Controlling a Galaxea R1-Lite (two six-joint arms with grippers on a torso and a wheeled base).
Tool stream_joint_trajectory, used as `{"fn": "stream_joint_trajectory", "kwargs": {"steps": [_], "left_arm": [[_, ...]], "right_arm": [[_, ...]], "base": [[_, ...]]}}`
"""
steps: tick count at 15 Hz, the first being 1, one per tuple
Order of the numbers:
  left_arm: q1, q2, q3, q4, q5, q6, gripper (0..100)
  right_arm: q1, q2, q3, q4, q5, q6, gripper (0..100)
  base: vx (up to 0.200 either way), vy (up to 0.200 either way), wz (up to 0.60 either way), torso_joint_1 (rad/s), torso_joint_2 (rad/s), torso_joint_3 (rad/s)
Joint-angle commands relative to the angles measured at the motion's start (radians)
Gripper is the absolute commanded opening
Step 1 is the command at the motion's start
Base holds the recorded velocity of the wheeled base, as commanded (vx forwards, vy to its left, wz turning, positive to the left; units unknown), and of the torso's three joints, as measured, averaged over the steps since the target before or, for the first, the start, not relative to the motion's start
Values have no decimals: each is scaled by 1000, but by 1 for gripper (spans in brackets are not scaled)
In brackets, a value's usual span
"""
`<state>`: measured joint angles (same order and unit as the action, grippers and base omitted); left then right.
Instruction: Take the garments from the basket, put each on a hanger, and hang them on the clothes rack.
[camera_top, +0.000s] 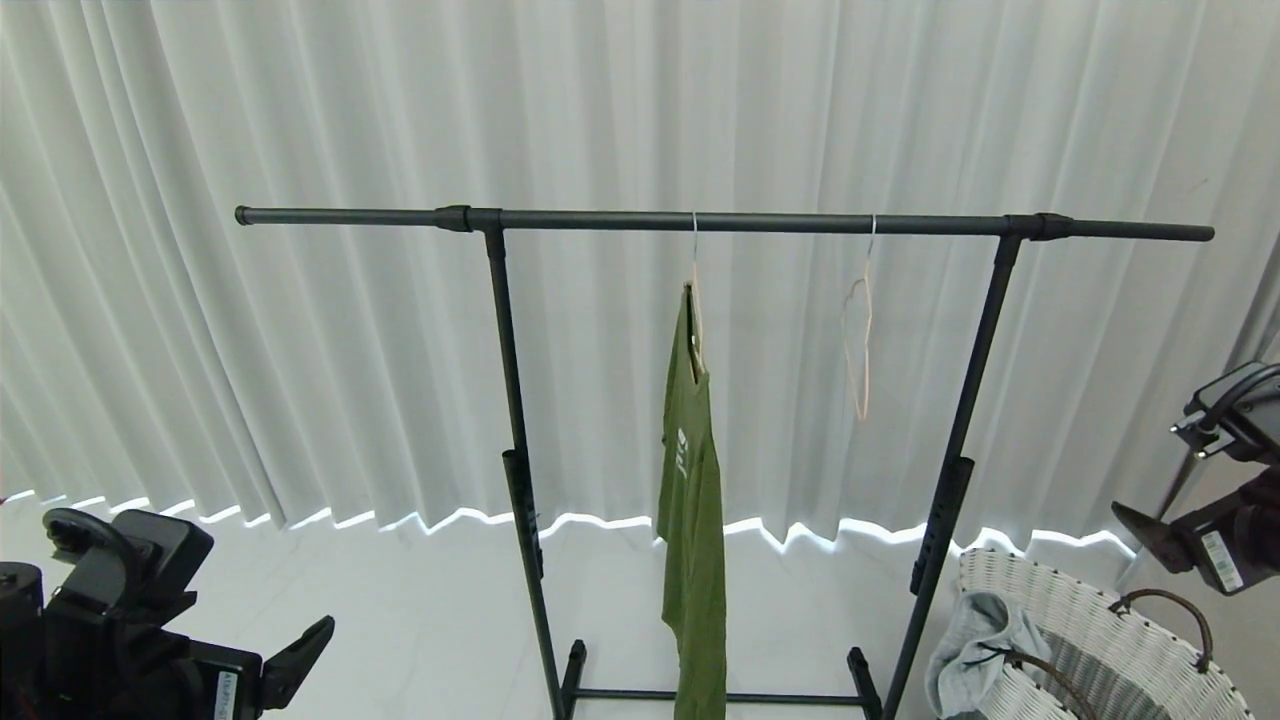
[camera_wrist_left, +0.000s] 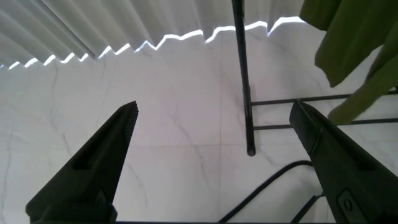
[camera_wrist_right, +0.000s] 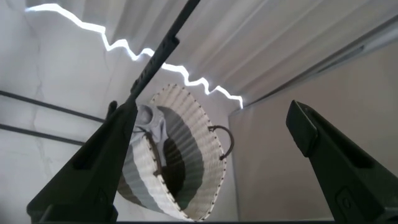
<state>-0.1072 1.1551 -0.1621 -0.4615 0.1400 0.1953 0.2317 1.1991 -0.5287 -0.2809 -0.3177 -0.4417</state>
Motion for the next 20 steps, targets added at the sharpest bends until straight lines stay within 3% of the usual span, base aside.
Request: {"fn": "stream_joint_trajectory", "kwargs": {"steps": [1,17,20], "left_arm": [[0,-11,9,0,0,4,100],[-22,-64,52,0,-3,41,100],[-25,-68,56,0,-3,41,100]], "right_arm": [[0,-3,21,-3,0,0,100],[-2,-6,73,-3,0,-5,100],[-6,-10,79,-3,0,-49,100]], "base": [[0,0,0,-217,496,276],[0,0,0,-179,471,291],[0,0,0,-64,219,152]]}}
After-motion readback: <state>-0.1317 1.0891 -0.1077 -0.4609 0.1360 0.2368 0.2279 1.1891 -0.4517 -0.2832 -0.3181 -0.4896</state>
